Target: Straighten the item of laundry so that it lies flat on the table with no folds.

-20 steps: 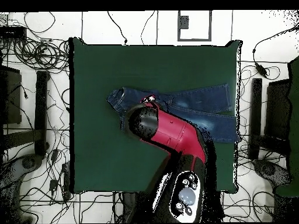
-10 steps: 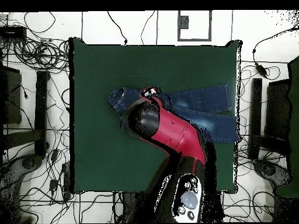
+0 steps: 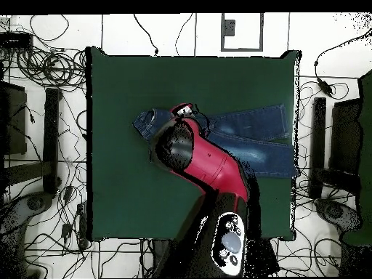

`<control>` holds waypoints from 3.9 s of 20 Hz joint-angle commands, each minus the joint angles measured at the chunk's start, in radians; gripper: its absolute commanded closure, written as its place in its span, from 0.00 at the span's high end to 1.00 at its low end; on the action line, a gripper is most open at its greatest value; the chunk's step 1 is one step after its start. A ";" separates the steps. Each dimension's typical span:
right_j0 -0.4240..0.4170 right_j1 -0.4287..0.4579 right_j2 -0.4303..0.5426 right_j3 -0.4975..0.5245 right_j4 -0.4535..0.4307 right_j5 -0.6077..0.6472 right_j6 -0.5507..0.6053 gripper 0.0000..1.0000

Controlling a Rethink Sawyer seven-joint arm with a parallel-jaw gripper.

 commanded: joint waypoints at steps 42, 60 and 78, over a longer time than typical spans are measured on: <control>0.065 0.219 0.175 0.223 0.135 -0.027 0.239 1.00; -0.003 0.279 0.304 0.270 0.141 -0.111 0.236 1.00; 0.045 0.276 0.223 0.233 0.172 0.163 0.248 0.00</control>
